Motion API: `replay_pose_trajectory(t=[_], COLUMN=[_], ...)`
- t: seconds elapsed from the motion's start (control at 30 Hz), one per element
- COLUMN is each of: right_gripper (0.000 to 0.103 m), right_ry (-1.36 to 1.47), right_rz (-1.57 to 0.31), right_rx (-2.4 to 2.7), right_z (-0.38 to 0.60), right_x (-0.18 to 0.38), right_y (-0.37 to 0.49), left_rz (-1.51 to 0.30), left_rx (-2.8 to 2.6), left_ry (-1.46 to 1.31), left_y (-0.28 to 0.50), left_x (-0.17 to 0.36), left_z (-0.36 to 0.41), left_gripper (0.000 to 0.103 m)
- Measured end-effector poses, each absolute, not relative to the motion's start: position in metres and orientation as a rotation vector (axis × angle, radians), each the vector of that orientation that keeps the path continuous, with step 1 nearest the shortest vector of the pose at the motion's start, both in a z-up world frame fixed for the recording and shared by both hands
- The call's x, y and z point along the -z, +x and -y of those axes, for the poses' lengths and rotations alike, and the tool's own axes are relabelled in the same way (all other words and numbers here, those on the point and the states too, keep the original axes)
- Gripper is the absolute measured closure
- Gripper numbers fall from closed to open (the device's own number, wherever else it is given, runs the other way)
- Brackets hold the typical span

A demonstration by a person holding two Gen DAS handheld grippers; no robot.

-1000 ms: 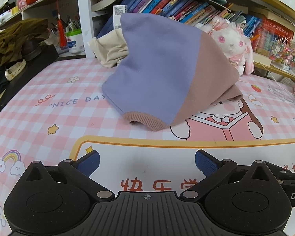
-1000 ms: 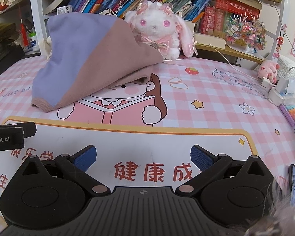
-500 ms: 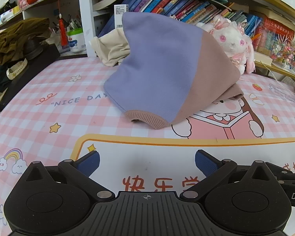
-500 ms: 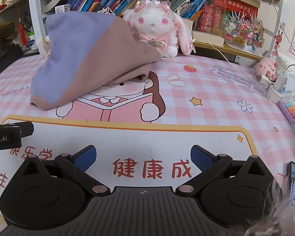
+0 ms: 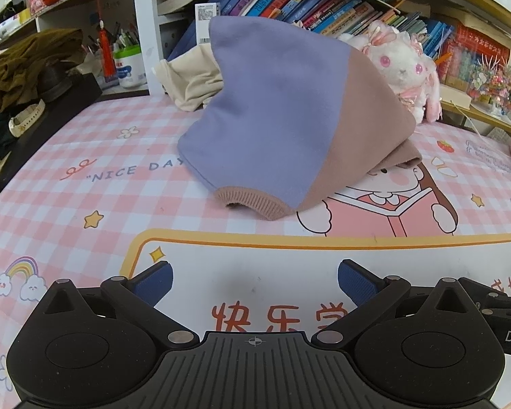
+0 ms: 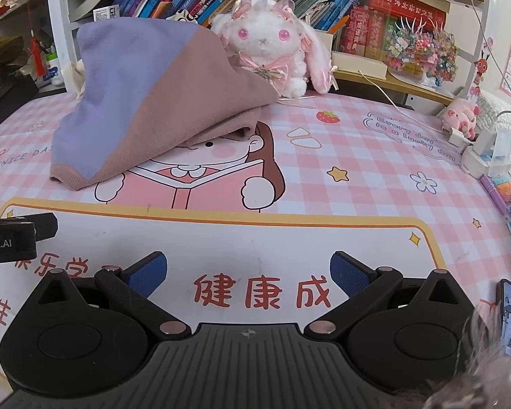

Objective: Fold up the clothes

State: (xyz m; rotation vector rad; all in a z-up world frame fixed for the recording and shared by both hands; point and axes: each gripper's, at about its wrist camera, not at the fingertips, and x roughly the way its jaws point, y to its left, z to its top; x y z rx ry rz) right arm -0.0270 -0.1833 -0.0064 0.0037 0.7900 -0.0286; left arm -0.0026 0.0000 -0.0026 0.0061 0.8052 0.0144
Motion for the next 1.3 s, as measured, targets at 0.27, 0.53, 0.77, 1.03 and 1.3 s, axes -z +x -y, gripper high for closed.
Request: replay_pose_trajectory(t=[0.27,0.53,0.77,1.03,1.3], right_gripper=[0.000,0.000,0.000,0.000,0.002], right_ry=[0.008,0.035,0.028,0.024,0.007], right_rz=[-0.792,-0.796,-0.804,-0.814,-0.821], right_rx=[0.034,0.025,0.040,0.049,0.084], right_z=[0.185,0.188,0.189,0.188,0.188], right_x=[0.007,0.008,0.009,0.010,0.008], right_y=[-0.026,-0.022,-0.019,-0.020,-0.019], left_rz=[-0.791,-0.808,-0.807,-0.833,-0.845], left_rx=[-0.033,-0.034,-0.011,0.064,0.108], left_ry=[0.025,0.019,0.004,0.059,0.188], left_y=[-0.002,-0.001,-0.002,-0.001,0.004], left_x=[0.003,0.005,0.003,0.008,0.016], left_z=[0.001,-0.002,-0.002,0.005,0.014], left_gripper=[0.000,0.000,0.000,0.000,0.000])
